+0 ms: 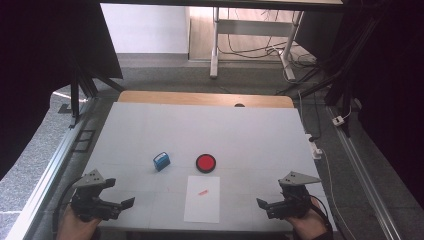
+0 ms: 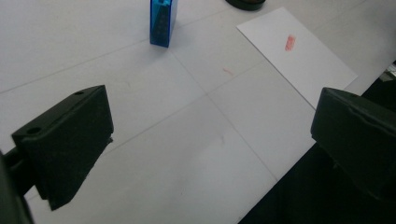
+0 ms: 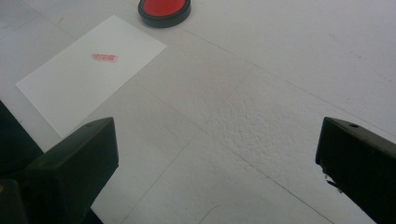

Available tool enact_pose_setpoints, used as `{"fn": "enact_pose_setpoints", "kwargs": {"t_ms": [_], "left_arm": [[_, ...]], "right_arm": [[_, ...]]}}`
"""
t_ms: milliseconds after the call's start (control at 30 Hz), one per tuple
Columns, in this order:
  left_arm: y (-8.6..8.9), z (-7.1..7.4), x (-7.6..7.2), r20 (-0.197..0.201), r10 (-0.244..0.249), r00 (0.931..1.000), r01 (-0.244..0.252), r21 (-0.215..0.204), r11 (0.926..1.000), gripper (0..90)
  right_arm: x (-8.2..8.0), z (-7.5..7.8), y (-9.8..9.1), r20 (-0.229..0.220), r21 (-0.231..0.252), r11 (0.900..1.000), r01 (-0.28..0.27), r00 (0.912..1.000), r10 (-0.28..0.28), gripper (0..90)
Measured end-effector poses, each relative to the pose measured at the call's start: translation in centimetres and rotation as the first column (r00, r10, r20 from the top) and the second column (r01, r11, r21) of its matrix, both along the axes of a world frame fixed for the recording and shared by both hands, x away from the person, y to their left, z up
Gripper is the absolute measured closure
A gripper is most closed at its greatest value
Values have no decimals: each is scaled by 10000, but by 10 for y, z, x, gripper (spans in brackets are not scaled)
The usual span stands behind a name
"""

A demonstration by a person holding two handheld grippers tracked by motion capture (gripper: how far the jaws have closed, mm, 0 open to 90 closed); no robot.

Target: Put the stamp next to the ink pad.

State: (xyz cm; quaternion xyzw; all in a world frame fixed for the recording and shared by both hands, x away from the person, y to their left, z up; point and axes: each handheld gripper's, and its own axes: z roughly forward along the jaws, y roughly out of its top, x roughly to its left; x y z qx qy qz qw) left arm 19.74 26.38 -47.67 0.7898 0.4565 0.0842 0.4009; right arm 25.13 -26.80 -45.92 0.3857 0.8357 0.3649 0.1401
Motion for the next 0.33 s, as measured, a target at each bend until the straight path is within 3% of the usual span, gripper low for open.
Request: {"fn": "enact_pose_setpoints", "kwargs": {"t_ms": [200, 333], "left_arm": [[0, 0, -5, -63, 217, 9997, -214, 400, 9990, 0], [1, 0, -4, -138, 279, 9995, -275, 317, 9991, 0]], "right_arm": [[0, 0, 0, -5, -18, 10000, 26, 10000, -26, 0], [0, 0, 0, 0, -63, 10000, -18, 10000, 18, 0]]}}
